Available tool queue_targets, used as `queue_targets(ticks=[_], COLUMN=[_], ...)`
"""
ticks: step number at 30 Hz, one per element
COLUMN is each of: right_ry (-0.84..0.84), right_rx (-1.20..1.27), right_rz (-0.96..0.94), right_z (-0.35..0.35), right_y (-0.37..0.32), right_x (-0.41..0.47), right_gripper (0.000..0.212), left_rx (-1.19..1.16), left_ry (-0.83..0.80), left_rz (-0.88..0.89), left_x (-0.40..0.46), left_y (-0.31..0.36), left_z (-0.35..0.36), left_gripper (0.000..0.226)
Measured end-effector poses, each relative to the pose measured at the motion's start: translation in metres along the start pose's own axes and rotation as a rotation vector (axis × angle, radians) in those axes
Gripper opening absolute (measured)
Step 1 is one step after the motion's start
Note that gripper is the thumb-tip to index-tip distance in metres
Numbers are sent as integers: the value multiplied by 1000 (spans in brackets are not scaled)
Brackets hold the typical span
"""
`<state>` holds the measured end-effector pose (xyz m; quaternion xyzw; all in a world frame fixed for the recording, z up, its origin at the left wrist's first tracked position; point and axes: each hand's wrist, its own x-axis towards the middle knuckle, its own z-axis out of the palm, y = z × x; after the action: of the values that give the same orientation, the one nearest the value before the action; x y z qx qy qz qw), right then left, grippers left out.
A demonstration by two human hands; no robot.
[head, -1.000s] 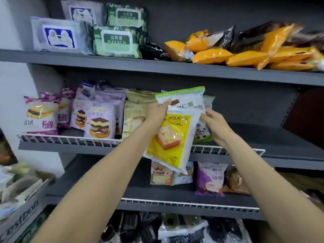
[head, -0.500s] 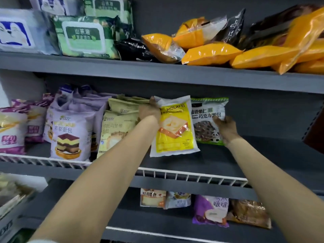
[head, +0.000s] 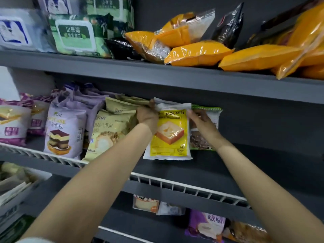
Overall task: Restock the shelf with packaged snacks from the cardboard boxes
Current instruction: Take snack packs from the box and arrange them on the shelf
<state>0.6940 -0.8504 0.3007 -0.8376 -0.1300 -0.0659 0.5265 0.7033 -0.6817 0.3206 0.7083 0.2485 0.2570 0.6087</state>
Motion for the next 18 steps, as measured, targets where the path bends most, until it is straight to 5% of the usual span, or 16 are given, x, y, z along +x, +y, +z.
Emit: queue_targets(ticks=[2,5,11,14,18], right_ry=[-201,-124,58,93,268], right_rx=[163,279,261,194,36], right_rz=[-10,-85,7,65,5], right_z=[8,26,71,92,105], right_y=[-11,-9,-3,-3,-6], right_x=[-3,-1,9,12,7], right_gripper=[31,33,60,85,88], left_rx=[31,70,1011,1222,1432], left_ry=[-46,-77,-107,-177,-304], left_rz=[74,315,997,1026,1001], left_x=[-6,-12,4,11,21], left_y=[4,9,2,-3,-15], left_z=[-6,-24,-64,-72,-76], left_gripper=[52,43,50,64,88])
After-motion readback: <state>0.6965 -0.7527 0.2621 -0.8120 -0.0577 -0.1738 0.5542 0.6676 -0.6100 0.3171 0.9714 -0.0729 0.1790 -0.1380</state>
